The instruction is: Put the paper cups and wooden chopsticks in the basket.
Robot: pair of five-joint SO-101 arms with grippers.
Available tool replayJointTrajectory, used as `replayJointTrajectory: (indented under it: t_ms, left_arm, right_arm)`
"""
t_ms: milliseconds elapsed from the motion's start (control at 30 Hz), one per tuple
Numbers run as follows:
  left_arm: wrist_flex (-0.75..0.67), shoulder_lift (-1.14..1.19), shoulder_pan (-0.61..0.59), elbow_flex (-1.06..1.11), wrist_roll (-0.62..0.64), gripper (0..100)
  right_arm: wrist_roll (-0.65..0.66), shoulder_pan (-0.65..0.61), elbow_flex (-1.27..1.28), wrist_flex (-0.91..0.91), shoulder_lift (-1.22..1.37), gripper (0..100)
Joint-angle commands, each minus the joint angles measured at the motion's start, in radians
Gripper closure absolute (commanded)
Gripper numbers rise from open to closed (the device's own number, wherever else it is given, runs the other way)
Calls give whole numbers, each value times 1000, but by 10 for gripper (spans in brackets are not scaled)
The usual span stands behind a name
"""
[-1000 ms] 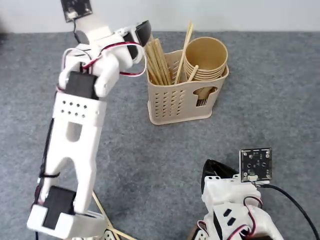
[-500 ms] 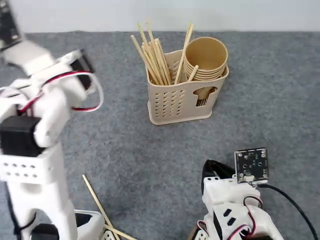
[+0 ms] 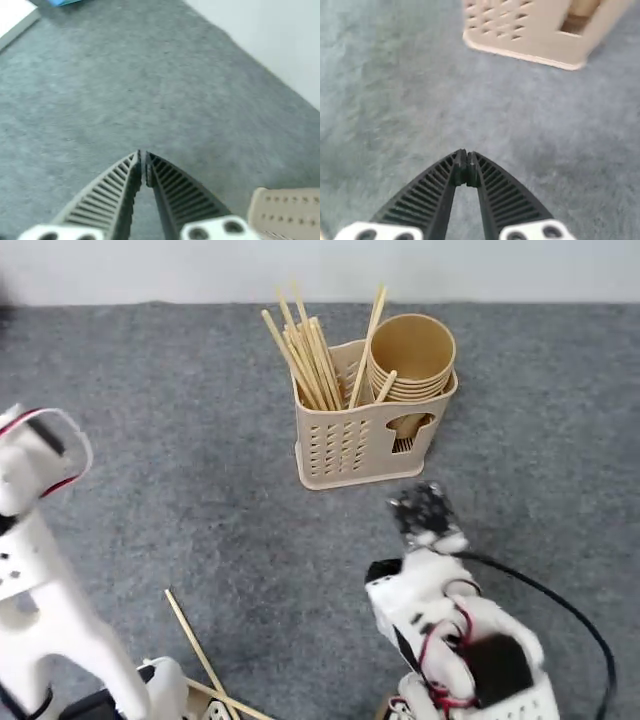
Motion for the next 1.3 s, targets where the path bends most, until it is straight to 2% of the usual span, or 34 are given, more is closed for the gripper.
replayJointTrajectory:
  t_ms: [0,100,233,467,667,867,1100,1267]
  left_arm:
    - [5,-29,-92,45,-66,987]
    - [-3,-29,-178,111,-114,987]
    - [-64,-29,-276,209,-153,987]
    - [-210,-29,-331,386,-155,987]
    - [-241,-29,-331,438,-155,987]
    - [-241,-29,-331,440,-155,987]
    - [-241,-21,-333,441,-153,987]
    - [-241,-21,-373,441,-150,987]
  right_arm:
    - [6,-117,-100,-28,94,990]
    - [-11,-259,-100,-30,99,990]
    - [-107,-452,-97,-53,110,989]
    - [-141,-710,51,-196,111,989]
    - [-135,-763,98,-237,211,976]
    - [-144,-783,49,-240,440,824]
    - [-204,-958,44,-344,507,822]
    - [-238,-969,110,-495,510,822]
